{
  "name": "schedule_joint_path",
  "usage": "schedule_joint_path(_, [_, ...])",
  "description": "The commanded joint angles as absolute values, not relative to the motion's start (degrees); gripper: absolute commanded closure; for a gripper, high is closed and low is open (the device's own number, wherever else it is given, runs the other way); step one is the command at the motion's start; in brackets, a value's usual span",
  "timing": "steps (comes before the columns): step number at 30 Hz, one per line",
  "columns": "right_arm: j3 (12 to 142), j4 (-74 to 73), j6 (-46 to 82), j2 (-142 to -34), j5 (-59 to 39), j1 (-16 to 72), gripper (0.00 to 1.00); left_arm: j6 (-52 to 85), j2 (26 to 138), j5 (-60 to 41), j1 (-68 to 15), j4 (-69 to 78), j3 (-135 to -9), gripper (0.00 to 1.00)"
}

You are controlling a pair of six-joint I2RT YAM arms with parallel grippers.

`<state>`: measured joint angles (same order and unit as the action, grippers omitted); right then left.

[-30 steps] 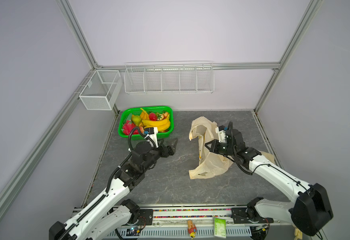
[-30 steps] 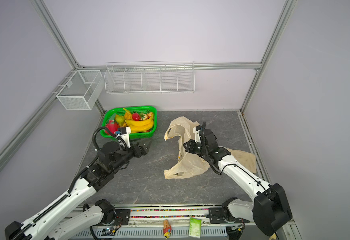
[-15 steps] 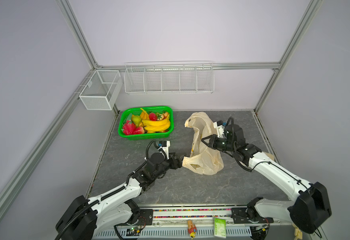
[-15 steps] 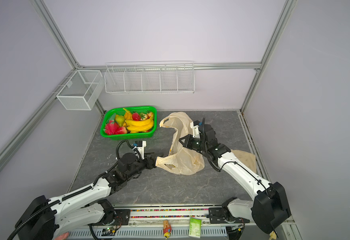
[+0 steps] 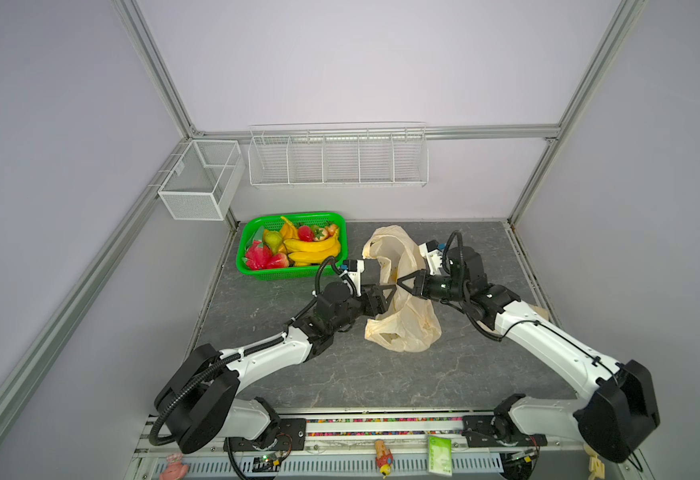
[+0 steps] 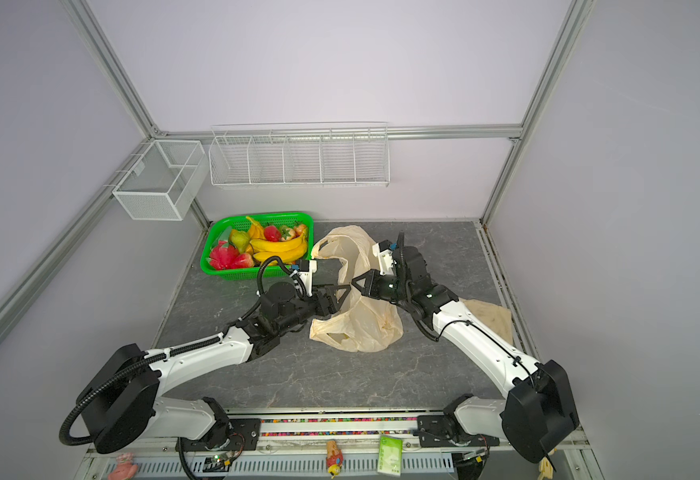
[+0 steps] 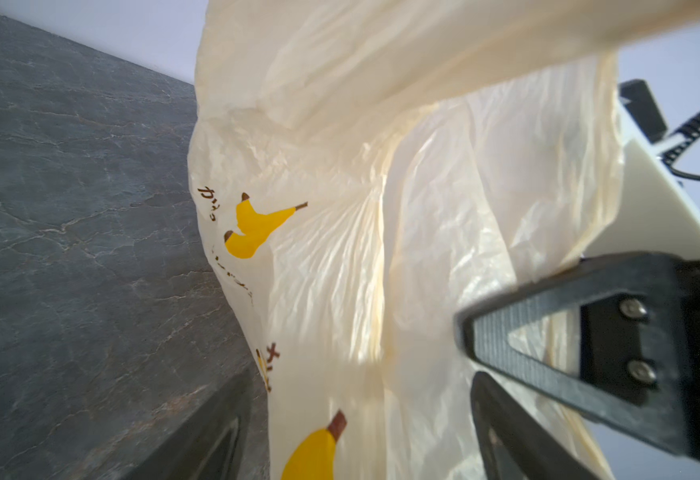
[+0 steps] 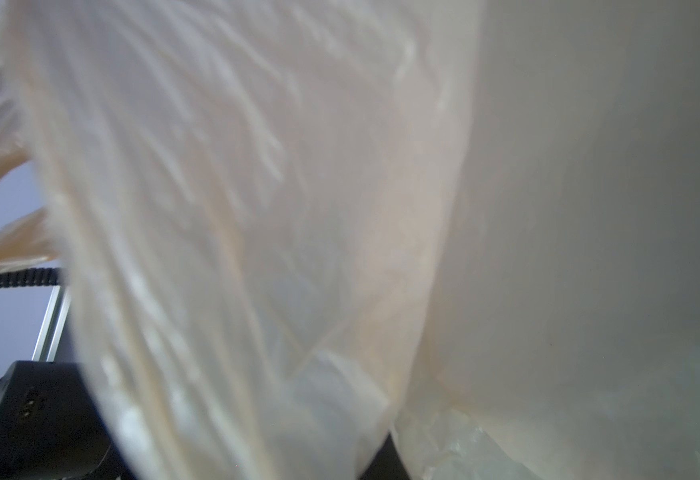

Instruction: Place the fake fruits into the plastic bag and tie a complex knot

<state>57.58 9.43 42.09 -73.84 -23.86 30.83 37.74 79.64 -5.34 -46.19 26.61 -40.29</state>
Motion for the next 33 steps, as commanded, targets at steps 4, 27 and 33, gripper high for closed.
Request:
schedule_joint_path(4, [65.5,25.5,29.3,-73.6,-21.8,31.2,0.94,34.3,84.9,2.1,-46.5,21.0,-45.9,0.46])
schedule_joint_path(27, [80.1,47.1,11.2,-71.3,-0.7,29.4,0.94,19.7,70.5,6.7,-47.7,19.5,-33.9,0.44])
schedule_joint_path(33, [79.7,48.7,14.8,-74.5,-9.4,29.3,0.94,5.8,69.5,14.4,-52.3,19.9,-35.9,0.28])
